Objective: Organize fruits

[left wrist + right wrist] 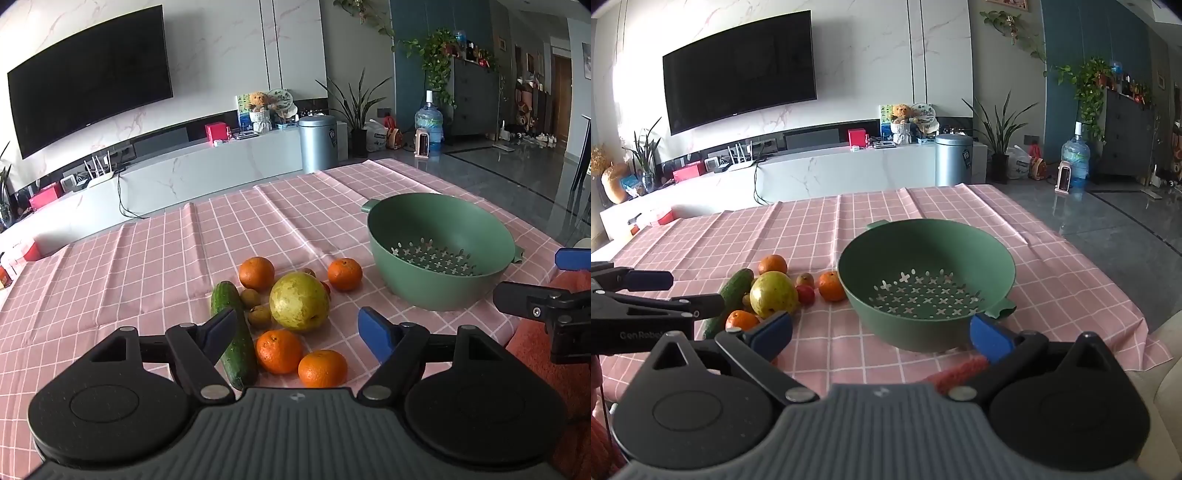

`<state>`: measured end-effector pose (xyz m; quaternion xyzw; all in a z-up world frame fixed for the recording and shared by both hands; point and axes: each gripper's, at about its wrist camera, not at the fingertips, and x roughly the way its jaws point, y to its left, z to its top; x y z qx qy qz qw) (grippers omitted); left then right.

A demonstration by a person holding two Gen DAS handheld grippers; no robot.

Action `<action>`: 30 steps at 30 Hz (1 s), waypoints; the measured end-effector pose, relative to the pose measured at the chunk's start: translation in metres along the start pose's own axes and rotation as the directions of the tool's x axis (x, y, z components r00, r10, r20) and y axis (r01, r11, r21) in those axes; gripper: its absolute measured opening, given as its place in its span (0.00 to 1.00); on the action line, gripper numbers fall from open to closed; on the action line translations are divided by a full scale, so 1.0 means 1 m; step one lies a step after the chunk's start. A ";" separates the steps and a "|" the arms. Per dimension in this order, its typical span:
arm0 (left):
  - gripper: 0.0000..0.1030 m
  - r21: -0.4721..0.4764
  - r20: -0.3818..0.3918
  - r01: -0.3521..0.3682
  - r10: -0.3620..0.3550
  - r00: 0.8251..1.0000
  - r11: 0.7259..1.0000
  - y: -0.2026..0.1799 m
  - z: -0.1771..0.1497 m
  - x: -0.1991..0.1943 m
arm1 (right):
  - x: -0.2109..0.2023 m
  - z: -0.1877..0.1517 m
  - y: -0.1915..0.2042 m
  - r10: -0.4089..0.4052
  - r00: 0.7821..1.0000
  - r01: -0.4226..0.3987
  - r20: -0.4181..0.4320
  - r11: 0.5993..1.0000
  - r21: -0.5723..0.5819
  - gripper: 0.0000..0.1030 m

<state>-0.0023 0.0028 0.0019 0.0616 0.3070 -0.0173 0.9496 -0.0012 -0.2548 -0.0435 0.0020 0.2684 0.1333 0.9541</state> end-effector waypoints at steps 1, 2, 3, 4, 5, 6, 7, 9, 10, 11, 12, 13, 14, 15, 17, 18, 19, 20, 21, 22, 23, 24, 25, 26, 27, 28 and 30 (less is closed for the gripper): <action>0.85 0.000 0.001 0.002 -0.002 1.000 1.000 0.000 -0.001 0.000 | 0.000 0.000 0.000 -0.001 1.000 0.001 0.001 1.000 0.000 0.96; 0.85 0.000 0.001 0.003 -0.003 1.000 1.000 0.000 -0.001 0.000 | 0.001 0.000 0.000 -0.002 1.000 0.002 0.000 1.000 -0.001 0.96; 0.85 0.001 0.002 0.004 -0.004 1.000 1.000 0.000 -0.001 0.000 | 0.001 0.000 0.001 -0.003 1.000 0.003 0.000 1.000 -0.002 0.96; 0.85 0.002 0.003 0.004 -0.004 1.000 1.000 0.000 -0.001 0.000 | 0.000 0.001 0.000 -0.003 1.000 0.003 -0.001 1.000 -0.002 0.96; 0.85 0.001 0.004 0.005 -0.005 1.000 1.000 0.000 -0.001 0.000 | 0.001 0.000 0.000 -0.004 1.000 0.004 -0.001 1.000 -0.003 0.96; 0.85 0.001 0.005 0.006 -0.006 1.000 1.000 0.000 -0.001 0.000 | 0.000 0.001 0.001 -0.005 1.000 0.005 -0.002 1.000 -0.005 0.96; 0.85 0.001 0.006 0.006 -0.006 1.000 1.000 0.000 -0.001 -0.001 | 0.000 0.001 0.001 -0.006 1.000 0.006 -0.002 1.000 -0.006 0.96; 0.85 0.000 0.005 0.007 -0.007 1.000 1.000 0.000 -0.001 0.000 | 0.000 0.001 0.002 -0.008 1.000 0.008 -0.002 1.000 -0.009 0.96; 0.85 0.001 0.005 0.007 -0.007 1.000 1.000 0.000 -0.001 0.000 | 0.000 0.001 0.003 -0.009 1.000 0.009 -0.002 1.000 -0.010 0.96; 0.85 0.001 0.006 0.007 -0.007 1.000 1.000 0.000 -0.001 0.000 | 0.000 0.001 0.003 -0.009 1.000 0.009 -0.002 1.000 -0.011 0.96; 0.85 0.001 0.006 0.007 -0.007 1.000 1.000 0.000 -0.001 0.000 | 0.000 0.001 0.003 -0.009 1.000 0.009 -0.001 1.000 -0.010 0.96; 0.85 0.000 0.007 0.008 -0.008 1.000 1.000 0.000 -0.001 0.000 | 0.000 0.001 0.003 -0.008 1.000 0.008 -0.002 1.000 -0.010 0.96; 0.85 0.000 0.007 0.009 -0.009 1.000 1.000 0.000 -0.001 0.000 | 0.000 0.001 0.003 -0.009 1.000 0.009 -0.002 1.000 -0.010 0.96; 0.85 0.000 0.008 0.011 -0.011 1.000 1.000 0.000 -0.001 0.000 | 0.000 0.001 0.002 -0.008 1.000 0.008 -0.002 1.000 -0.010 0.96; 0.85 0.000 0.010 0.013 -0.013 1.000 1.000 -0.001 -0.001 0.000 | 0.000 0.001 0.002 -0.008 1.000 0.008 -0.002 1.000 -0.010 0.96; 0.85 0.000 0.010 0.013 -0.013 1.000 1.000 -0.001 -0.001 0.000 | 0.000 0.001 0.002 -0.009 1.000 0.009 -0.002 1.000 -0.010 0.96; 0.85 0.000 0.009 0.013 -0.013 1.000 1.000 0.000 -0.001 0.000 | 0.000 0.001 0.002 -0.009 1.000 0.009 -0.002 1.000 -0.011 0.96; 0.85 -0.001 0.009 0.014 -0.014 1.000 1.000 0.000 -0.001 0.000 | 0.000 0.001 0.003 -0.009 1.000 0.009 -0.002 1.000 -0.011 0.96; 0.85 -0.001 0.009 0.014 -0.014 1.000 1.000 -0.001 -0.001 0.000 | 0.000 0.001 0.002 -0.009 1.000 0.009 -0.002 1.000 -0.010 0.96; 0.85 -0.001 0.009 0.014 -0.014 1.000 1.000 -0.001 -0.001 0.000 | 0.000 0.001 0.002 -0.009 1.000 0.009 -0.002 1.000 -0.010 0.96; 0.85 -0.001 0.010 0.014 -0.014 1.000 1.000 -0.001 -0.001 0.000 | 0.000 0.001 0.002 -0.009 1.000 0.009 -0.002 1.000 -0.011 0.96; 0.85 0.000 0.010 0.014 -0.014 1.000 1.000 -0.001 0.000 -0.001 | 0.000 0.001 0.002 -0.009 1.000 0.009 -0.002 1.000 -0.011 0.96; 0.85 0.000 0.010 0.014 -0.014 1.000 1.000 -0.001 0.000 -0.001 | 0.000 0.001 0.002 -0.009 1.000 0.009 -0.002 1.000 -0.011 0.96; 0.85 0.000 0.010 0.015 -0.015 1.000 1.000 -0.001 0.000 -0.001 | 0.000 0.001 0.003 -0.009 1.000 0.009 -0.002 1.000 -0.011 0.96; 0.85 -0.001 0.010 0.014 -0.014 1.000 1.000 -0.001 0.000 -0.001 | 0.000 0.001 0.003 -0.009 1.000 0.009 -0.002 1.000 -0.011 0.96; 0.85 -0.001 0.010 0.016 -0.016 1.000 1.000 -0.002 0.000 -0.001 | 0.000 0.001 0.003 -0.009 1.000 0.009 -0.002 1.000 -0.011 0.96; 0.85 0.000 0.011 0.016 -0.016 1.000 1.000 -0.002 0.000 -0.001 | 0.000 0.001 0.003 -0.009 1.000 0.009 -0.002 1.000 -0.012 0.96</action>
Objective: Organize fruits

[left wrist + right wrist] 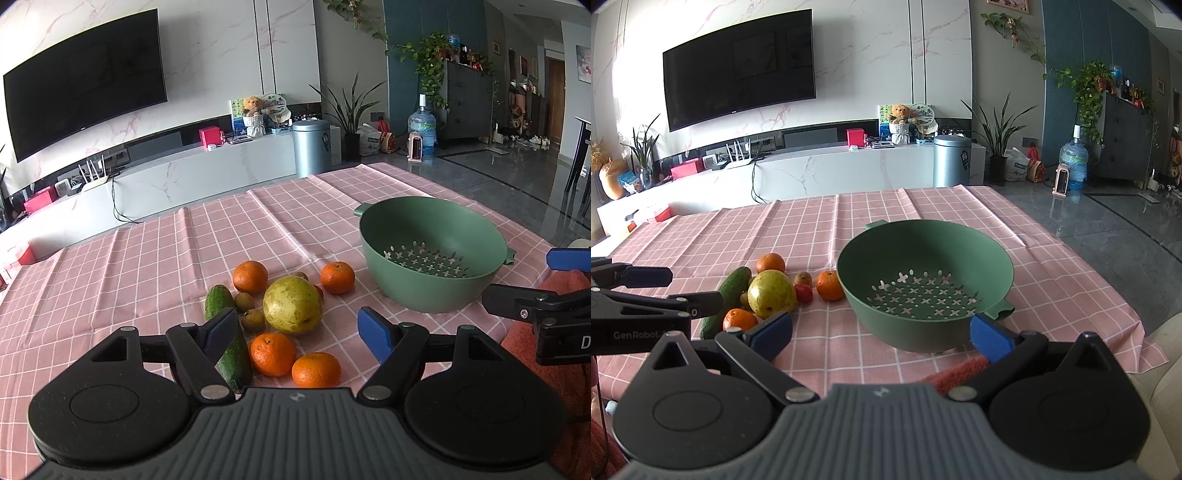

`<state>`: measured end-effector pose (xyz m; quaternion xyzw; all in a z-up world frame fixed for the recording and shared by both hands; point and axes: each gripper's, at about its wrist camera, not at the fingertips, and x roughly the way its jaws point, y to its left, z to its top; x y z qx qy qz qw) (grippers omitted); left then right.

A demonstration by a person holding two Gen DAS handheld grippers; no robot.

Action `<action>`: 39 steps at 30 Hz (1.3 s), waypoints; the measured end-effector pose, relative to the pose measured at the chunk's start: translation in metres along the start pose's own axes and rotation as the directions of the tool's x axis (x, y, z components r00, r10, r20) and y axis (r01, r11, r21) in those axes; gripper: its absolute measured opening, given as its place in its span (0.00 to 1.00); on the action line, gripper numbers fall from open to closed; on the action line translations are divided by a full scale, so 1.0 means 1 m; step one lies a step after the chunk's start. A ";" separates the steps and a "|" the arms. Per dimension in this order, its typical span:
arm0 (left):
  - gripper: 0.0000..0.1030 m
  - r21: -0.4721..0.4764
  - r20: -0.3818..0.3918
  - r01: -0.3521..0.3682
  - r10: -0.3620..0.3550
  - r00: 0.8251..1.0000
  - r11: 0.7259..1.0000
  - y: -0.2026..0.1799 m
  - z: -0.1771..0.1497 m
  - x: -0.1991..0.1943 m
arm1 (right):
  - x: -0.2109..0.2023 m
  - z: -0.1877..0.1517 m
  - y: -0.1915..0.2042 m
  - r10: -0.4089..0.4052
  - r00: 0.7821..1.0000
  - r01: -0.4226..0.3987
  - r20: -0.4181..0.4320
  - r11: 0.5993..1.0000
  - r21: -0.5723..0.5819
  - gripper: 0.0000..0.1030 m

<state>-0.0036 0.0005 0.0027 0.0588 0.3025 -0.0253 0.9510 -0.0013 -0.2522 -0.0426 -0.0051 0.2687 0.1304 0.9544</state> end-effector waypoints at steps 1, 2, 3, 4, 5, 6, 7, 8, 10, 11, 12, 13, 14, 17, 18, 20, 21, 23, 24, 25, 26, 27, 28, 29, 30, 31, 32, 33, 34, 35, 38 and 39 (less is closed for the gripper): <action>0.85 0.000 0.000 0.000 0.000 1.000 1.000 0.000 0.000 0.000 | 0.000 0.000 0.000 0.000 1.000 0.000 0.000 1.000 0.000 0.96; 0.85 -0.001 0.000 0.000 0.000 1.000 1.000 0.000 0.000 0.000 | 0.000 0.000 0.000 0.000 1.000 0.000 0.000 1.000 0.000 0.96; 0.85 0.000 0.000 0.001 -0.001 1.000 1.000 0.000 0.000 0.000 | 0.000 0.000 0.000 0.000 1.000 0.000 0.000 1.000 0.001 0.96; 0.85 0.000 0.000 0.000 0.000 1.000 1.000 0.000 0.000 0.000 | 0.000 0.000 0.000 0.000 1.000 0.000 0.000 1.000 0.000 0.96; 0.85 0.000 0.000 0.000 0.000 1.000 1.000 0.000 0.000 0.000 | 0.000 0.000 0.000 0.000 1.000 0.000 0.000 1.000 0.000 0.96; 0.85 0.000 0.000 0.000 0.000 1.000 1.000 0.000 0.000 0.000 | 0.000 0.000 0.000 0.000 1.000 0.000 0.000 1.000 0.000 0.96; 0.85 -0.001 0.001 0.001 -0.001 1.000 1.000 0.000 0.000 0.000 | 0.000 0.000 0.001 0.000 1.000 0.000 0.000 1.000 0.000 0.96; 0.85 0.000 0.002 0.003 -0.003 1.000 1.000 -0.001 0.000 0.000 | 0.000 0.000 0.001 -0.001 1.000 0.001 0.000 1.000 -0.001 0.96; 0.85 0.000 0.003 0.003 -0.003 1.000 1.000 -0.001 0.000 -0.001 | 0.000 0.000 0.000 -0.001 1.000 0.001 0.000 1.000 -0.001 0.96; 0.85 0.001 0.003 0.003 -0.003 1.000 1.000 -0.001 0.000 -0.001 | 0.000 0.000 0.001 -0.001 1.000 0.001 0.000 1.000 -0.001 0.96; 0.85 0.000 0.002 0.003 -0.003 1.000 1.000 -0.001 0.000 -0.001 | 0.000 0.000 0.001 0.000 1.000 0.000 0.000 1.000 -0.001 0.96; 0.85 0.001 0.002 0.004 -0.004 1.000 1.000 -0.002 0.000 -0.001 | 0.000 0.000 0.001 -0.001 1.000 0.001 0.000 1.000 -0.001 0.96; 0.85 0.003 0.003 0.007 -0.007 1.000 1.000 -0.001 0.000 -0.001 | 0.000 0.000 0.001 -0.001 1.000 0.001 0.000 1.000 -0.001 0.96; 0.85 0.002 0.002 0.007 -0.007 1.000 1.000 -0.002 0.000 -0.001 | 0.000 0.000 0.001 -0.001 1.000 0.001 -0.001 1.000 -0.002 0.96; 0.85 0.002 0.002 0.006 -0.006 1.000 1.000 -0.002 0.000 -0.001 | 0.000 0.000 0.001 -0.001 1.000 0.001 -0.001 1.000 -0.002 0.96; 0.85 0.002 0.002 0.007 -0.007 1.000 1.000 -0.002 0.000 -0.001 | 0.000 0.000 0.001 -0.001 1.000 0.001 -0.001 1.000 -0.002 0.96; 0.85 0.002 0.003 0.007 -0.007 1.000 1.000 -0.002 0.000 -0.001 | 0.000 0.000 0.001 -0.001 1.000 0.001 -0.001 1.000 -0.002 0.96; 0.85 0.002 0.003 0.008 -0.008 1.000 1.000 -0.002 0.000 -0.002 | 0.000 0.000 0.001 -0.002 1.000 0.002 -0.001 1.000 -0.003 0.96; 0.85 0.002 0.003 0.008 -0.008 1.000 1.000 -0.002 0.000 -0.002 | 0.000 0.000 0.001 -0.002 1.000 0.002 -0.001 1.000 -0.004 0.96; 0.85 0.003 0.003 0.007 -0.007 1.000 1.000 -0.002 0.000 -0.001 | 0.000 0.000 0.000 -0.002 1.000 0.002 -0.001 1.000 -0.003 0.96; 0.85 0.003 0.003 0.007 -0.007 1.000 1.000 -0.002 0.000 -0.002 | 0.000 0.000 0.000 -0.002 1.000 0.002 -0.002 1.000 -0.003 0.96; 0.85 0.003 0.002 0.008 -0.008 1.000 1.000 -0.002 0.000 -0.001 | -0.001 0.000 0.000 -0.003 1.000 0.003 -0.002 1.000 -0.003 0.96; 0.85 0.002 0.003 0.008 -0.008 1.000 1.000 -0.002 0.000 -0.001 | -0.001 0.000 0.000 -0.003 1.000 0.003 -0.002 1.000 -0.003 0.96; 0.85 0.002 0.003 0.009 -0.009 1.000 1.000 -0.002 0.000 -0.002 | -0.001 0.000 0.000 -0.004 1.000 0.004 -0.002 1.000 -0.004 0.96; 0.85 0.003 0.004 0.009 -0.009 1.000 1.000 -0.002 -0.001 -0.002 | -0.001 0.000 0.000 -0.004 1.000 0.004 -0.002 1.000 -0.004 0.96; 0.85 0.003 0.003 0.009 -0.009 1.000 1.000 -0.001 -0.001 -0.001 | -0.001 0.000 0.000 -0.004 1.000 0.004 -0.002 1.000 -0.004 0.96; 0.85 0.002 0.003 0.009 -0.009 1.000 1.000 -0.001 -0.001 -0.001 | -0.001 0.000 0.000 -0.004 1.000 0.004 -0.002 1.000 -0.005 0.96; 0.85 0.002 0.003 0.010 -0.010 1.000 1.000 -0.001 -0.001 -0.001 | -0.001 -0.001 0.000 -0.004 1.000 0.004 -0.002 1.000 -0.005 0.96; 0.85 0.002 0.003 0.010 -0.010 1.000 1.000 -0.001 -0.001 -0.001 | -0.001 -0.001 0.000 -0.005 1.000 0.005 -0.002 1.000 -0.005 0.96; 0.85 0.002 0.003 0.009 -0.009 1.000 1.000 -0.001 -0.001 -0.001 | -0.002 -0.001 -0.001 -0.005 1.000 0.005 -0.002 1.000 -0.005 0.96; 0.85 0.002 0.003 0.011 -0.011 1.000 1.000 -0.001 -0.001 -0.002 | -0.002 -0.001 -0.001 -0.005 1.000 0.005 -0.003 1.000 -0.005 0.96; 0.85 0.002 0.003 0.011 -0.011 1.000 1.000 -0.001 -0.001 -0.002 | -0.002 -0.001 0.000 -0.005 1.000 0.005 -0.003 1.000 -0.005 0.96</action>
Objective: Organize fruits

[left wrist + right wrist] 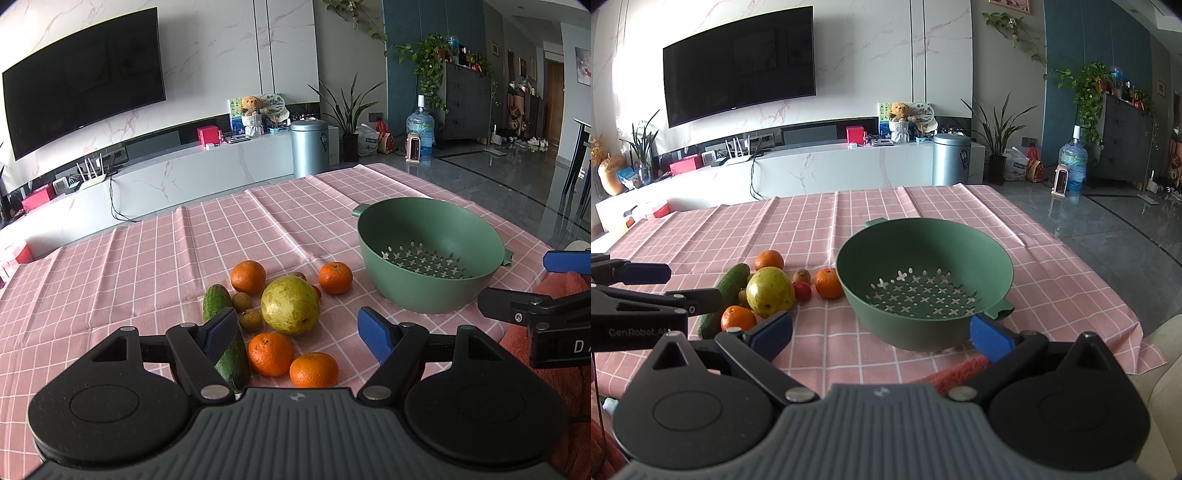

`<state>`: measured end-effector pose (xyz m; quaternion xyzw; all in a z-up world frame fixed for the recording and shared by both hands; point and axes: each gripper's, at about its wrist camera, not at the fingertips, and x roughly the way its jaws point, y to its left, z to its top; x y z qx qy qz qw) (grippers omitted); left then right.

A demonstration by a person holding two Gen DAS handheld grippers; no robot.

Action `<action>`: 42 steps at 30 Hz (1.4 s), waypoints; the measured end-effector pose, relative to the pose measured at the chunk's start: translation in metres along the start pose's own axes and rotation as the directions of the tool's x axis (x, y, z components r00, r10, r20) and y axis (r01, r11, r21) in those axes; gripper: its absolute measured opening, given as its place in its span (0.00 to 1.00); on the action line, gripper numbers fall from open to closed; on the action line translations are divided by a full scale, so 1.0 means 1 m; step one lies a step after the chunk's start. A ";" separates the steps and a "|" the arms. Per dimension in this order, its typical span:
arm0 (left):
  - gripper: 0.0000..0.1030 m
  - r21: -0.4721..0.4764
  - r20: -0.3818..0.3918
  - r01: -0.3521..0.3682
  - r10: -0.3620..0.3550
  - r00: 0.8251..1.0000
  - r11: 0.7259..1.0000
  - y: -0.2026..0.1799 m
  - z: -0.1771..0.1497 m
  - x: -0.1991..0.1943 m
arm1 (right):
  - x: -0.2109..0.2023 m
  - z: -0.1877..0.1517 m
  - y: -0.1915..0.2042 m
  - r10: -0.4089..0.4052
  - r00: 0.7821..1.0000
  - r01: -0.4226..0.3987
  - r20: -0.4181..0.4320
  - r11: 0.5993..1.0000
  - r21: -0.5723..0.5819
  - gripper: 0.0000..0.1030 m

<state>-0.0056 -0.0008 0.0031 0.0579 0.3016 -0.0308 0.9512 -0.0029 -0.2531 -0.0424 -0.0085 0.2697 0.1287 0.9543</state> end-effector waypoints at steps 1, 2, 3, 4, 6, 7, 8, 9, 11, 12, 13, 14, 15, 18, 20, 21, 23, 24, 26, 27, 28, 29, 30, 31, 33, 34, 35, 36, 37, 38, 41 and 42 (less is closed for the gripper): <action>0.85 0.000 0.000 0.000 0.000 1.000 1.000 0.000 0.000 0.000 | 0.000 0.000 0.000 0.000 1.000 0.000 0.000 1.000 0.000 0.96; 0.85 0.000 -0.001 0.000 0.000 1.000 1.000 0.000 0.000 0.000 | 0.000 0.000 -0.001 0.000 1.000 0.000 0.000 1.000 0.000 0.96; 0.85 -0.001 -0.001 0.001 -0.001 1.000 1.000 0.000 0.000 0.000 | 0.000 0.000 0.000 0.000 1.000 0.000 0.000 1.000 0.000 0.96; 0.85 -0.001 -0.001 0.001 -0.001 1.000 1.000 0.000 0.000 0.000 | 0.000 0.000 0.000 -0.001 1.000 0.001 -0.001 1.000 -0.001 0.96; 0.85 -0.005 -0.003 0.003 -0.003 1.000 1.000 0.000 0.000 -0.001 | -0.001 -0.001 -0.002 -0.003 1.000 0.003 -0.003 1.000 -0.003 0.96; 0.85 -0.010 -0.007 0.007 -0.007 1.000 1.000 0.001 0.000 -0.001 | -0.001 -0.001 -0.002 -0.004 1.000 0.004 -0.005 1.000 -0.004 0.96; 0.85 -0.018 -0.011 0.014 -0.014 1.000 1.000 0.002 0.000 0.000 | -0.001 -0.001 -0.003 -0.008 1.000 0.008 -0.011 1.000 -0.006 0.96; 0.85 -0.027 -0.015 0.021 -0.022 1.000 0.999 0.004 0.000 0.000 | 0.000 -0.001 -0.002 -0.010 1.000 0.010 -0.014 1.000 -0.008 0.96; 0.85 -0.053 -0.031 0.035 -0.037 0.999 0.998 0.008 0.001 0.001 | 0.001 0.001 0.000 -0.017 0.999 0.016 -0.031 1.000 -0.017 0.96; 0.82 -0.068 -0.038 0.038 -0.040 0.998 0.997 0.012 0.002 0.002 | 0.003 0.003 0.002 -0.010 0.999 0.009 -0.045 1.000 -0.023 0.96; 0.80 -0.082 -0.043 0.038 -0.041 0.998 0.996 0.015 0.002 0.002 | 0.005 0.005 0.004 0.002 0.998 -0.003 -0.058 1.000 -0.026 0.95; 0.80 -0.099 -0.046 0.040 -0.045 0.998 0.994 0.019 0.003 0.003 | 0.006 0.006 0.006 0.018 0.998 -0.020 -0.066 0.999 -0.025 0.95; 0.80 -0.114 -0.048 0.043 -0.049 0.998 0.993 0.023 0.004 0.003 | 0.007 0.007 0.008 0.032 0.997 -0.034 -0.075 0.999 -0.027 0.95; 0.77 -0.163 -0.072 0.055 -0.067 0.995 0.985 0.035 0.011 0.008 | 0.014 0.010 0.018 0.064 0.994 -0.069 -0.093 0.997 -0.043 0.89; 0.73 -0.195 -0.094 0.054 -0.074 0.993 0.979 0.044 0.017 0.012 | 0.021 0.012 0.024 0.083 0.991 -0.089 -0.108 0.995 -0.047 0.86; 0.71 -0.208 -0.109 0.050 -0.074 0.991 0.977 0.048 0.019 0.015 | 0.025 0.014 0.028 0.090 0.990 -0.096 -0.112 0.994 -0.046 0.82; 0.67 -0.226 -0.147 0.039 -0.073 0.986 0.973 0.058 0.026 0.022 | 0.035 0.017 0.036 0.117 0.985 -0.124 -0.124 0.991 -0.048 0.80; 0.66 -0.224 -0.163 0.032 -0.070 0.984 0.974 0.061 0.028 0.025 | 0.041 0.020 0.042 0.135 0.982 -0.141 -0.131 0.989 -0.041 0.80; 0.59 -0.217 -0.210 0.017 -0.064 0.976 0.976 0.070 0.032 0.036 | 0.052 0.026 0.048 0.164 0.977 -0.168 -0.137 0.986 -0.015 0.74; 0.56 -0.219 -0.227 0.015 -0.066 0.972 0.976 0.073 0.034 0.040 | 0.060 0.029 0.052 0.180 0.973 -0.182 -0.144 0.983 -0.003 0.68; 0.54 -0.228 -0.243 0.019 -0.076 0.967 0.973 0.078 0.034 0.046 | 0.067 0.031 0.056 0.188 0.970 -0.190 -0.152 0.982 0.003 0.66; 0.52 -0.235 -0.257 0.022 -0.084 0.963 0.972 0.082 0.034 0.052 | 0.073 0.032 0.060 0.194 0.968 -0.196 -0.158 0.981 0.003 0.63; 0.47 -0.233 -0.270 0.020 -0.084 0.959 0.972 0.084 0.034 0.057 | 0.079 0.033 0.064 0.198 0.967 -0.201 -0.161 0.980 -0.001 0.59; 0.44 -0.226 -0.278 0.015 -0.079 0.957 0.974 0.086 0.034 0.062 | 0.085 0.033 0.069 0.203 0.965 -0.208 -0.165 0.978 -0.010 0.57; 0.39 -0.203 -0.293 0.005 -0.065 0.954 0.979 0.088 0.033 0.072 | 0.095 0.033 0.077 0.213 0.961 -0.219 -0.175 0.976 -0.015 0.51; 0.39 -0.196 -0.302 -0.008 -0.053 0.952 0.981 0.090 0.031 0.079 | 0.101 0.033 0.080 0.217 0.959 -0.223 -0.182 0.975 -0.011 0.50; 0.39 -0.200 -0.308 -0.016 -0.048 0.950 0.980 0.092 0.029 0.084 | 0.107 0.034 0.082 0.222 0.957 -0.228 -0.187 0.974 -0.006 0.50; 0.39 -0.216 -0.316 -0.017 -0.053 0.947 0.976 0.095 0.027 0.090 | 0.113 0.034 0.084 0.224 0.955 -0.230 -0.194 0.973 -0.004 0.50; 0.39 -0.235 -0.326 -0.017 -0.063 0.943 0.972 0.098 0.025 0.094 | 0.120 0.036 0.085 0.221 0.954 -0.226 -0.203 0.974 0.000 0.50; 0.39 -0.254 -0.332 -0.022 -0.066 0.941 0.967 0.101 0.023 0.098 | 0.125 0.037 0.086 0.222 0.954 -0.224 -0.204 0.974 0.010 0.50; 0.39 -0.296 -0.338 -0.029 -0.077 0.938 0.955 0.108 0.019 0.109 | 0.139 0.039 0.089 0.225 0.954 -0.226 -0.198 0.974 0.016 0.50; 0.41 -0.303 -0.337 -0.027 -0.081 0.938 0.952 0.110 0.018 0.111 | 0.143 0.040 0.090 0.222 0.954 -0.225 -0.201 0.974 0.008 0.50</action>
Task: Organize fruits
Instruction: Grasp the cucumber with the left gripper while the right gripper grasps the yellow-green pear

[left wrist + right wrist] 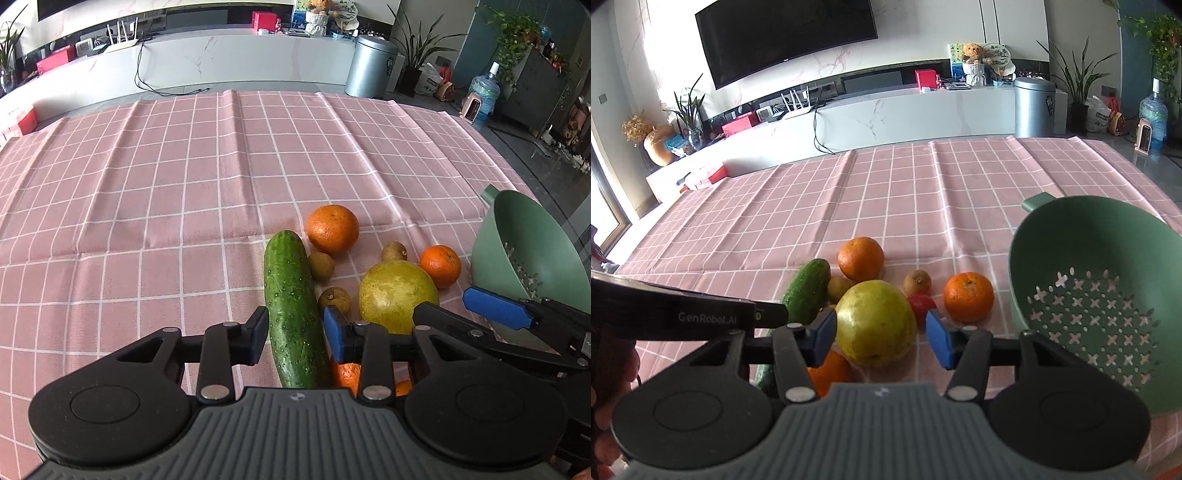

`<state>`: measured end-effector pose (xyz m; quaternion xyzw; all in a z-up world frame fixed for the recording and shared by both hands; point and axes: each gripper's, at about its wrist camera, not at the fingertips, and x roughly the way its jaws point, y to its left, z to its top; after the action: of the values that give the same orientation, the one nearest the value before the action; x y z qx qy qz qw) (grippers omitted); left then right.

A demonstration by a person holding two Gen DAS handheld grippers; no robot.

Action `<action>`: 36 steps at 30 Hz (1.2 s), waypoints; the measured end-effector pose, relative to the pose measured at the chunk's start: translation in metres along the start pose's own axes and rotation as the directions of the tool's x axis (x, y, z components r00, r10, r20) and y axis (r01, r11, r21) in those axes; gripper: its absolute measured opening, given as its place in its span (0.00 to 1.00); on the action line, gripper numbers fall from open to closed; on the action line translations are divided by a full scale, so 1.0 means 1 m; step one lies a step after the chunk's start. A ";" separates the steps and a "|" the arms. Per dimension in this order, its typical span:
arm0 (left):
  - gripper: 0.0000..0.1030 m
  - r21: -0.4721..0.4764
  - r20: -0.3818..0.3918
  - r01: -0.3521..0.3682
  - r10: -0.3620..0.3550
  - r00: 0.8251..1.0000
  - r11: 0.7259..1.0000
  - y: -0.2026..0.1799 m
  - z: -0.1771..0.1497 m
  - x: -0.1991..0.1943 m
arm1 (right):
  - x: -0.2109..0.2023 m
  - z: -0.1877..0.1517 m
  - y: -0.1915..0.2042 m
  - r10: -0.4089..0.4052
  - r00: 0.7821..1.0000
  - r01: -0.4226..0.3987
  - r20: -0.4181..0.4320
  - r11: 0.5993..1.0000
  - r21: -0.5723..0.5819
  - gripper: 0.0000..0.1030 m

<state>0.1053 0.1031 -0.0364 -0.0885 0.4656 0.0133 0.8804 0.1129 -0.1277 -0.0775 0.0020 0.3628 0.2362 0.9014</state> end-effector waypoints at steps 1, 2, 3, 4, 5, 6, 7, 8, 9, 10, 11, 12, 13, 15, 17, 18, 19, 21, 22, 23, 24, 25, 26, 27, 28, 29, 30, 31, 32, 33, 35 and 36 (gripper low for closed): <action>0.43 -0.009 -0.004 0.007 -0.007 1.000 1.000 0.002 0.002 0.004 | 0.004 0.001 -0.001 0.004 1.000 -0.004 -0.003 1.000 0.000 0.51; 0.44 -0.021 -0.010 0.016 -0.017 1.000 1.000 0.004 0.002 0.007 | 0.007 0.001 -0.002 0.011 1.000 -0.011 -0.003 1.000 0.008 0.52; 0.45 -0.038 -0.018 0.028 -0.029 0.999 0.999 0.007 0.003 0.011 | 0.012 0.001 -0.005 0.022 1.000 -0.022 -0.007 1.000 0.023 0.53; 0.46 -0.056 -0.026 0.039 -0.040 0.999 0.998 0.009 0.003 0.014 | 0.015 0.002 -0.006 0.034 0.999 -0.033 -0.011 0.999 0.036 0.54; 0.46 -0.072 -0.030 0.046 -0.048 0.998 0.996 0.011 0.004 0.016 | 0.018 0.002 -0.007 0.042 0.999 -0.041 -0.016 0.998 0.049 0.55; 0.46 -0.082 -0.032 0.051 -0.054 0.998 0.995 0.013 0.004 0.018 | 0.022 0.001 -0.009 0.047 0.999 -0.045 -0.021 0.997 0.059 0.55; 0.46 -0.091 -0.034 0.056 -0.060 0.998 0.994 0.014 0.004 0.020 | 0.025 0.000 -0.010 0.054 0.998 -0.052 -0.028 0.996 0.068 0.55; 0.47 -0.097 -0.036 0.058 -0.062 0.997 0.994 0.015 0.005 0.022 | 0.028 0.000 -0.011 0.056 0.998 -0.053 -0.034 0.996 0.078 0.55; 0.47 -0.104 -0.038 0.059 -0.063 0.997 0.993 0.017 0.005 0.024 | 0.030 -0.001 -0.013 0.060 0.997 -0.057 -0.039 0.994 0.089 0.57; 0.47 -0.109 -0.043 0.059 -0.064 0.997 0.992 0.018 0.004 0.026 | 0.032 -0.002 -0.014 0.069 0.997 -0.064 -0.044 0.993 0.101 0.57; 0.47 -0.115 -0.047 0.058 -0.064 0.997 0.992 0.019 0.004 0.028 | 0.033 -0.002 -0.015 0.078 0.996 -0.073 -0.046 0.991 0.113 0.57; 0.47 -0.121 -0.048 0.061 -0.067 0.997 0.991 0.020 0.004 0.029 | 0.035 -0.003 -0.016 0.089 0.995 -0.082 -0.049 0.989 0.124 0.58; 0.47 -0.126 -0.048 0.063 -0.070 0.996 0.990 0.020 0.004 0.031 | 0.037 -0.003 -0.018 0.101 0.993 -0.093 -0.054 0.986 0.135 0.58; 0.47 -0.133 -0.049 0.066 -0.073 0.996 0.989 0.021 0.004 0.034 | 0.041 -0.004 -0.020 0.124 0.990 -0.113 -0.061 0.981 0.159 0.58; 0.47 -0.135 -0.046 0.070 -0.077 0.996 0.988 0.022 0.004 0.035 | 0.044 -0.006 -0.022 0.147 0.987 -0.133 -0.065 0.973 0.190 0.58; 0.47 -0.134 -0.041 0.069 -0.075 0.996 0.989 0.022 0.004 0.035 | 0.045 -0.007 -0.025 0.160 0.985 -0.143 -0.068 0.968 0.204 0.58; 0.47 -0.132 -0.036 0.070 -0.076 0.996 0.989 0.022 0.004 0.036 | 0.045 -0.008 -0.025 0.165 0.984 -0.148 -0.068 0.966 0.214 0.58; 0.45 -0.136 -0.033 0.078 -0.084 0.996 0.988 0.023 0.003 0.036 | 0.045 -0.008 -0.025 0.168 0.984 -0.150 -0.066 0.965 0.216 0.57; 0.42 -0.137 -0.031 0.086 -0.091 0.995 0.987 0.023 0.002 0.036 | 0.044 -0.007 -0.025 0.168 0.984 -0.151 -0.065 0.966 0.210 0.57; 0.42 -0.137 -0.029 0.087 -0.092 0.995 0.987 0.023 0.003 0.036 | 0.044 -0.007 -0.023 0.166 0.984 -0.150 -0.063 0.967 0.205 0.57; 0.42 -0.131 -0.027 0.084 -0.088 0.996 0.988 0.022 0.003 0.035 | 0.043 -0.008 -0.023 0.165 0.984 -0.150 -0.060 0.969 0.198 0.56; 0.41 -0.128 -0.025 0.082 -0.086 0.996 0.988 0.021 0.002 0.035 | 0.042 -0.008 -0.023 0.164 0.985 -0.150 -0.058 0.970 0.192 0.56; 0.41 -0.126 -0.022 0.082 -0.086 0.996 0.989 0.021 0.002 0.034 | 0.041 -0.008 -0.022 0.161 0.985 -0.148 -0.057 0.971 0.186 0.56; 0.40 -0.121 -0.020 0.080 -0.083 0.996 0.989 0.020 0.001 0.034 | 0.040 -0.009 -0.021 0.158 0.986 -0.146 -0.056 0.973 0.179 0.56; 0.40 -0.111 -0.021 0.072 -0.075 0.997 0.991 0.018 0.001 0.033 | 0.040 -0.009 -0.022 0.155 0.986 -0.144 -0.054 0.974 0.173 0.56; 0.40 -0.103 -0.020 0.063 -0.065 0.998 0.993 0.017 0.000 0.031 | 0.039 -0.009 -0.023 0.153 0.987 -0.143 -0.051 0.975 0.168 0.56; 0.40 -0.096 -0.015 0.054 -0.056 0.998 0.994 0.015 0.000 0.029 | 0.037 -0.009 -0.022 0.154 0.987 -0.144 -0.047 0.976 0.164 0.56; 0.40 -0.093 -0.008 0.051 -0.052 0.999 0.994 0.015 -0.001 0.026 | 0.035 -0.009 -0.022 0.156 0.987 -0.148 -0.041 0.976 0.161 0.56; 0.40 -0.095 0.002 0.051 -0.051 0.999 0.994 0.015 -0.002 0.024 | 0.033 -0.009 -0.022 0.158 0.987 -0.151 -0.035 0.976 0.159 0.56; 0.40 -0.100 0.013 0.055 -0.054 0.998 0.993 0.015 -0.003 0.020 | 0.031 -0.009 -0.021 0.161 0.987 -0.155 -0.028 0.976 0.153 0.55; 0.40 -0.108 0.032 0.060 -0.056 0.998 0.992 0.014 -0.004 0.013 | 0.026 -0.009 -0.019 0.161 0.987 -0.157 -0.018 0.978 0.138 0.55; 0.40 -0.108 0.042 0.060 -0.056 0.998 0.992 0.014 -0.005 0.009 | 0.023 -0.009 -0.019 0.160 0.987 -0.158 -0.011 0.979 0.131 0.55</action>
<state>0.1049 0.1154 -0.0487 -0.1498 0.4444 0.0149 0.8831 0.1293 -0.1363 -0.1022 0.0870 0.3857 0.2834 0.8737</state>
